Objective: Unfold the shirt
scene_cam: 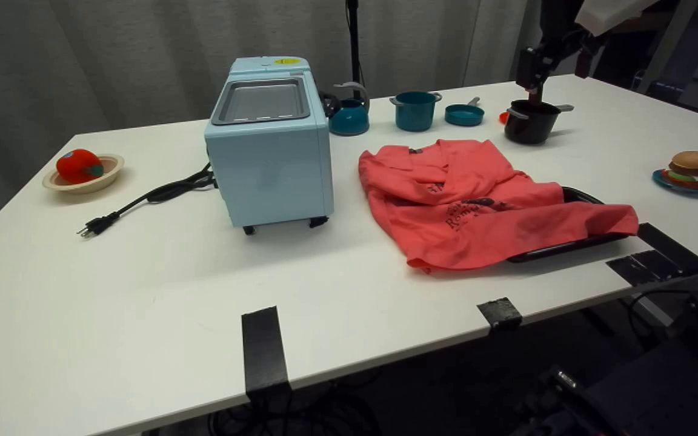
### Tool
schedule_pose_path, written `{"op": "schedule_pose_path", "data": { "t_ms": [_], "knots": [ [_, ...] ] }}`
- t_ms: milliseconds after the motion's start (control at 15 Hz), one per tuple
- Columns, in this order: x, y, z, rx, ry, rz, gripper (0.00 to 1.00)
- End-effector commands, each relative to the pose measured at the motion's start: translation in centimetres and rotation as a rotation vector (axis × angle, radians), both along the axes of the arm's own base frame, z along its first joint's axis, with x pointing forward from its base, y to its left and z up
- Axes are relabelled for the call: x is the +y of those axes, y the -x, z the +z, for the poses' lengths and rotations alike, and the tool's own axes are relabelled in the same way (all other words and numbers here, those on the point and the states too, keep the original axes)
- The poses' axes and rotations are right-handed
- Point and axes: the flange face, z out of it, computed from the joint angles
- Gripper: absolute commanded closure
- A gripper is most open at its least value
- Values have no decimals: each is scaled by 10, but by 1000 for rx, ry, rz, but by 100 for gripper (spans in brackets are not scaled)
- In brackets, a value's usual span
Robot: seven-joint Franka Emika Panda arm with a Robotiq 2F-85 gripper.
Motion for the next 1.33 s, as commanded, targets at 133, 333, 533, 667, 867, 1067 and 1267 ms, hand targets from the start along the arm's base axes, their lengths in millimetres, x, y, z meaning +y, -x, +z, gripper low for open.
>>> {"op": "schedule_pose_path", "data": {
  "t_ms": [133,333,533,667,867,1067,1267],
  "knots": [
    [-9,16,21,-106,-133,4,0],
    [-11,20,30,-142,-200,11,0],
    [-11,25,37,-157,-275,35,0],
    [-12,29,43,-158,-312,57,0],
    [-13,37,51,-168,-356,81,0],
    [-12,26,45,-160,-334,64,0],
    [-12,28,47,-163,-334,65,0]
  ]
}}
